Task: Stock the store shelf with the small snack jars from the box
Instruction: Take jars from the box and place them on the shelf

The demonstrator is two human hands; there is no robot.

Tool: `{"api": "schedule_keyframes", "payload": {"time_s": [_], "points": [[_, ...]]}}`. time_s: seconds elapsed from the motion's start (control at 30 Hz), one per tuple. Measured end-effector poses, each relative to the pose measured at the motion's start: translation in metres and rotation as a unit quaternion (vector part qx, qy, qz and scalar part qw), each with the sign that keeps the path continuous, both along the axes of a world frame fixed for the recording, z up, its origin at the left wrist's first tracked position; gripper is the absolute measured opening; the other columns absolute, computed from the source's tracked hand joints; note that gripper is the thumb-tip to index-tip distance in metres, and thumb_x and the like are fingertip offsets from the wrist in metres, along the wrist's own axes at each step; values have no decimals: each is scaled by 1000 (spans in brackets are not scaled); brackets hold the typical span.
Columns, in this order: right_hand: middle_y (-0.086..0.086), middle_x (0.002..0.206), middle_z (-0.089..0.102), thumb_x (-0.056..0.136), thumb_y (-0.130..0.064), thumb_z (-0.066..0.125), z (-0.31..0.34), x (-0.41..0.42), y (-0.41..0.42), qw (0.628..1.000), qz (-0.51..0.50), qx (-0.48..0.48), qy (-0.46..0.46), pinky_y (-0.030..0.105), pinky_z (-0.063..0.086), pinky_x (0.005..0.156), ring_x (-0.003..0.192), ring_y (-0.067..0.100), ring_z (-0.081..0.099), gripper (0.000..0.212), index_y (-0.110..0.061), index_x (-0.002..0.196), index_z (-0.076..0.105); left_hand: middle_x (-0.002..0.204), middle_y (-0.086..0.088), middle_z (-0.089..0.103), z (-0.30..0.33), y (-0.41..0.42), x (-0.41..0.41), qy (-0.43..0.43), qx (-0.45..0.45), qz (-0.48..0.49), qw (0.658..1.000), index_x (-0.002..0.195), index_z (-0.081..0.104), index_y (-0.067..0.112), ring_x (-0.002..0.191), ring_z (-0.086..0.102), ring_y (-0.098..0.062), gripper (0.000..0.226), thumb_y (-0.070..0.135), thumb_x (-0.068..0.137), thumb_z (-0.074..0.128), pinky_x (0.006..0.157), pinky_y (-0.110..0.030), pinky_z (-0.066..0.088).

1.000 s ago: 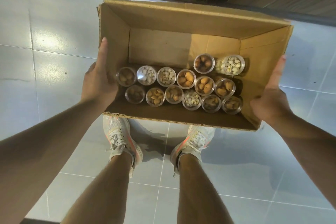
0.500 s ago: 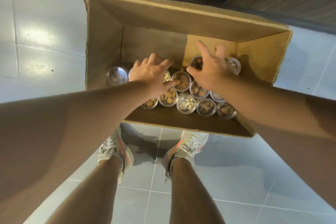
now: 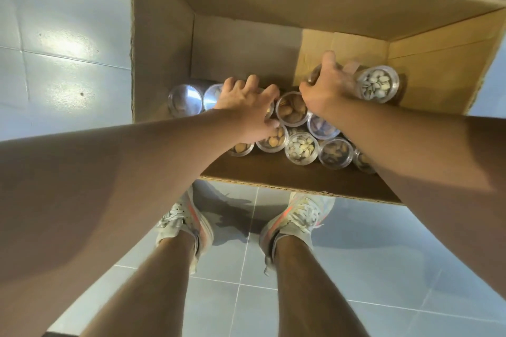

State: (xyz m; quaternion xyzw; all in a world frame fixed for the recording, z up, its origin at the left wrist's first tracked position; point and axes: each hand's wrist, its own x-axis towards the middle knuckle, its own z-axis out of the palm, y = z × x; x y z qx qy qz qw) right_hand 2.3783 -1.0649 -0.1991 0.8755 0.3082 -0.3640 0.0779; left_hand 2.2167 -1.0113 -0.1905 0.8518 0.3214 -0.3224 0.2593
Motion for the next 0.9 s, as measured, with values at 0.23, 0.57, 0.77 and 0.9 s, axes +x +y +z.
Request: {"api": "schedule_keyframes", "payload": {"time_s": [0.23,0.57,0.77,0.9], "points": [[14,144,29,97,-38,61,28,0,-11,998,-38,48,21,36,41,73,121,40,51,47,-28,136,36,134,-13,44,11,8,6,-18,-28,4,999,143,44,29,121,49,-37,63,50,89,70,105,-49,39],[19,143,33,93,-36,68,143,27,-30,993,15,92,77,47,45,102,133,44,41,75,-27,152,23,141,-5,35,137,32,17,-93,-22,23,995,135,46,40,128,34,-31,50,37,89,66,99,-44,44],[11,139,43,95,-47,62,277,53,-28,986,32,165,21,45,51,96,126,36,50,61,-35,145,30,148,1,32,278,60,37,-144,-13,-12,989,151,29,45,138,27,-25,72,43,89,65,114,-47,36],[7,136,41,97,-49,57,395,74,-30,980,28,195,-17,46,50,96,122,33,50,61,-38,149,27,145,4,39,390,71,58,-202,-18,2,979,146,30,38,133,32,-19,77,41,82,72,106,-40,41]]}}
